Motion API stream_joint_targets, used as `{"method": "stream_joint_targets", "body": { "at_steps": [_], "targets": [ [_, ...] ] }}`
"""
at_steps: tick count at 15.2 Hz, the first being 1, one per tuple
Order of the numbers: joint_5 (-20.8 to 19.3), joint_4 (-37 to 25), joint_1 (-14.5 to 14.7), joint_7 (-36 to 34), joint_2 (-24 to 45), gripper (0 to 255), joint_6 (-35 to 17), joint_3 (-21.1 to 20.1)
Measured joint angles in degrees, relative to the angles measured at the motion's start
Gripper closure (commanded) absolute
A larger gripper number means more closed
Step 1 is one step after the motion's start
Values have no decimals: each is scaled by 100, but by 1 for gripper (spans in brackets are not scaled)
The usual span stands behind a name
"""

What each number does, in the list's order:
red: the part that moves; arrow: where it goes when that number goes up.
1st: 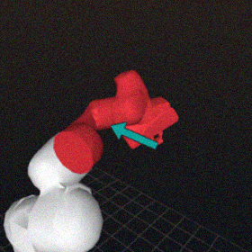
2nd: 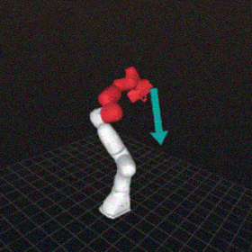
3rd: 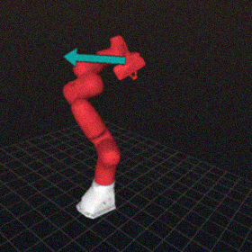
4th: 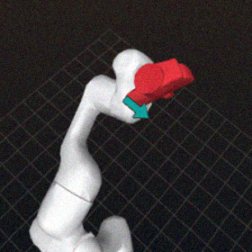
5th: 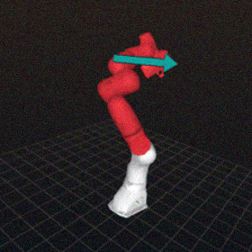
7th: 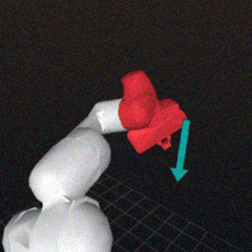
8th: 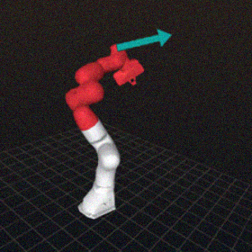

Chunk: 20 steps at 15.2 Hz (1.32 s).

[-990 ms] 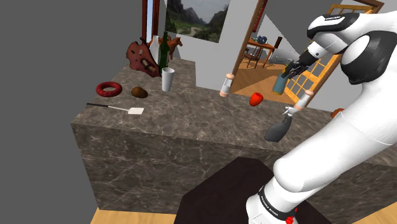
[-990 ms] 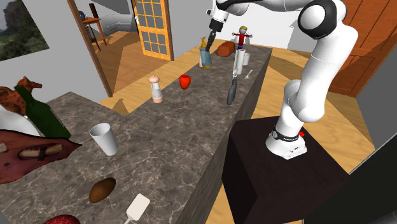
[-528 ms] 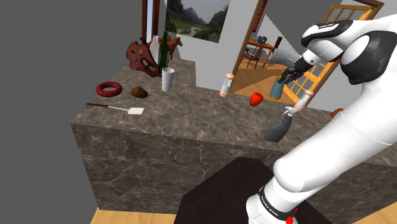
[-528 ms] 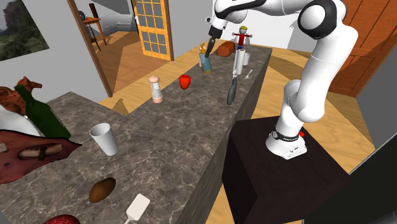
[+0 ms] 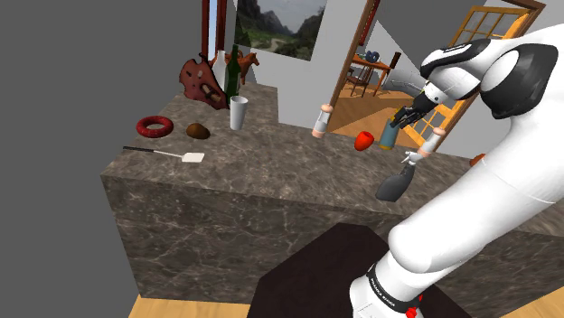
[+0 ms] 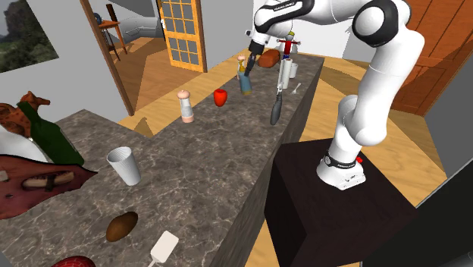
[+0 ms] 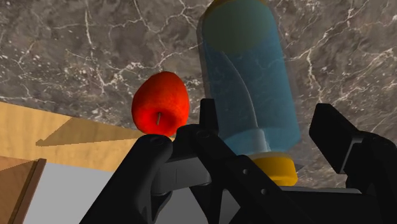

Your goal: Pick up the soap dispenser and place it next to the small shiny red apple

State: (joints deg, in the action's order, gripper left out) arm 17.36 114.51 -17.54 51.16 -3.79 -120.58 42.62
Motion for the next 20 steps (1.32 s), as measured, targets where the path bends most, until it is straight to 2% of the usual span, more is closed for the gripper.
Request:
{"method": "stream_joint_targets", "body": {
  "at_steps": [11,20],
  "targets": [
    [458,528,3,480,344,255,-687,46],
    [1019,872,-24,1003,738,255,-1199,28]
  ]
}}
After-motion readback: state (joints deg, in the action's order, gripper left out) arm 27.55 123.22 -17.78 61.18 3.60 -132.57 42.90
